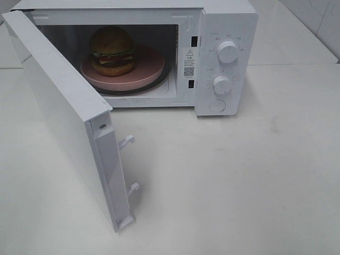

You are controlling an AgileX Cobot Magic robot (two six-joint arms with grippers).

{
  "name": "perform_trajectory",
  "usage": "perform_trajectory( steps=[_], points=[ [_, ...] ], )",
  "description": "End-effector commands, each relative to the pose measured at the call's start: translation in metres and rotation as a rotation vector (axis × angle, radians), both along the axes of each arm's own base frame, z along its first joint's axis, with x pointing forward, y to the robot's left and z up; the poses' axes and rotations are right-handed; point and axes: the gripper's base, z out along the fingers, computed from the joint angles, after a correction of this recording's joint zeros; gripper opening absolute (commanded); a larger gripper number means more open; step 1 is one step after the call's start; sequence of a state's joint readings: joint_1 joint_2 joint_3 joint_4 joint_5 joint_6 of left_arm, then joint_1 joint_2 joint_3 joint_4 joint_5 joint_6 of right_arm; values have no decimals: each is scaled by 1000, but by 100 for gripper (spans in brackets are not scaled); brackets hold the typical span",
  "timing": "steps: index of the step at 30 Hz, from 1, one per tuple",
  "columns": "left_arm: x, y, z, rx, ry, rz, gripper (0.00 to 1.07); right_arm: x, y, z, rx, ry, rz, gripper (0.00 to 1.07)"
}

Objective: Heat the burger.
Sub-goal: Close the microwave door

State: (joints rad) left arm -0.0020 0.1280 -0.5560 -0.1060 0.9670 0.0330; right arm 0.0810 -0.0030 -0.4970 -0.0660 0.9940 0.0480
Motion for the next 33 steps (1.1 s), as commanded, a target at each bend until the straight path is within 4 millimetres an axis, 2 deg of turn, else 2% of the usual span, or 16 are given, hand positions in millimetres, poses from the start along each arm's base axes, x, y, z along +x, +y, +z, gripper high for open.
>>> perform_trajectory(
  steps=[1, 2, 3, 4, 5, 6, 8, 11, 13, 17, 23, 29, 33],
  points=[
    [8, 0, 5, -6, -28, 1, 56, -5, 0, -1, -7, -26, 2, 76],
    [11, 0, 5, -6, -22, 2, 50, -5, 0, -1, -7, -26, 2, 76],
    [18, 0, 7, -7, -18, 5, 35, -5, 0, -1, -7, -26, 2, 76],
    [18, 0, 7, -7, -18, 5, 35, -5, 0, -1, -7, -26, 2, 76],
    [22, 0, 7, -8, -13, 6, 27, -5, 0, -1, -7, -26, 2, 76],
    [22, 0, 7, -8, -13, 6, 27, -5, 0, -1, -7, -26, 2, 76],
    [40, 1, 7, -9, 17, 12, 0, -5, 0, -1, -7, -26, 2, 76],
    [45, 1, 7, -9, 15, 14, 0, -5, 0, -1, -7, -26, 2, 76],
    [65, 1, 2, -16, -1, 26, 0, -5, 0, -1, -7, -26, 2, 76],
    [78, 2, -5, -17, -28, 38, 0, -5, 0, -1, -7, -26, 2, 76],
    [103, 5, -29, -23, -117, 70, 0, -5, 0, -1, -7, -26, 2, 76],
    [116, 8, -53, -19, -208, 102, 0, -5, 0, -1, -7, -26, 2, 75],
    [126, 9, -61, -11, -232, 114, 0, -5, 0, -1, -7, -26, 2, 75]
  ],
)
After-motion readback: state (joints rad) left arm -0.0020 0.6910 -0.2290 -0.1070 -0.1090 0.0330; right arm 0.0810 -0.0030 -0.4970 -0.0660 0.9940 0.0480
